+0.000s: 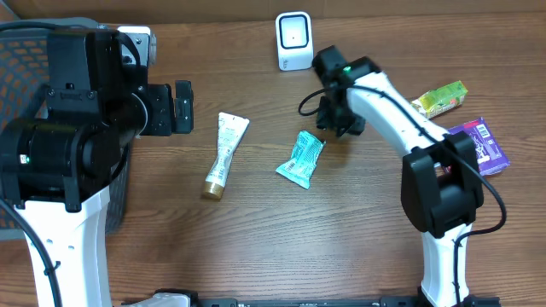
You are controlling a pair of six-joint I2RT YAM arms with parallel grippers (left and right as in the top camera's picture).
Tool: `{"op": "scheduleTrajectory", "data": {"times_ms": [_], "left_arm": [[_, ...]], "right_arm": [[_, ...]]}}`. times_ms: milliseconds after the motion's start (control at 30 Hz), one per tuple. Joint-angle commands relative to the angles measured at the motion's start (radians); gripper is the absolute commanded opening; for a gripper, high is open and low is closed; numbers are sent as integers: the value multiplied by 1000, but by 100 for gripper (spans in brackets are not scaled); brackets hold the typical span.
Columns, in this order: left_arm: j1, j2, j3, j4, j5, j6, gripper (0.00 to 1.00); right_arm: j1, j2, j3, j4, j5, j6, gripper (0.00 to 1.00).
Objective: Scan the item barcode
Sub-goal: 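Move the right gripper over the mint-green packet and nudge it right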
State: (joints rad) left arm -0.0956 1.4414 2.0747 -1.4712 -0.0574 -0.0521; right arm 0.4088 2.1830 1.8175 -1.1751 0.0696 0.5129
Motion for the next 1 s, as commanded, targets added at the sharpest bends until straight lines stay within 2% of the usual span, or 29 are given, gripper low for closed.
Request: {"op": "scheduleTrajectory", "data": {"times_ms": [0, 33, 67, 100, 233, 467, 967], "left_arm": [[8, -2, 8, 2, -2, 8, 100], [8, -2, 8, 1, -2, 8, 100], [8, -2, 8, 1, -2, 8, 100], [8, -2, 8, 2, -2, 8, 100], [8, -2, 8, 1, -2, 8, 100], [8, -2, 8, 2, -2, 8, 100], [8, -2, 8, 1, -2, 8, 100]], "right_arm": [[-67, -40, 105, -63, -160, -308, 58], [-80, -40, 123, -82, -185, -363, 60], [-98, -40, 148, -108, -218, -451, 72], [-107, -40, 155, -119, -221, -522, 79], [-108, -40, 145, -120, -221, -708, 85], [-105, -29, 145, -113, -282, -885, 91], [-105, -26, 98, -21, -358, -998, 87]]}}
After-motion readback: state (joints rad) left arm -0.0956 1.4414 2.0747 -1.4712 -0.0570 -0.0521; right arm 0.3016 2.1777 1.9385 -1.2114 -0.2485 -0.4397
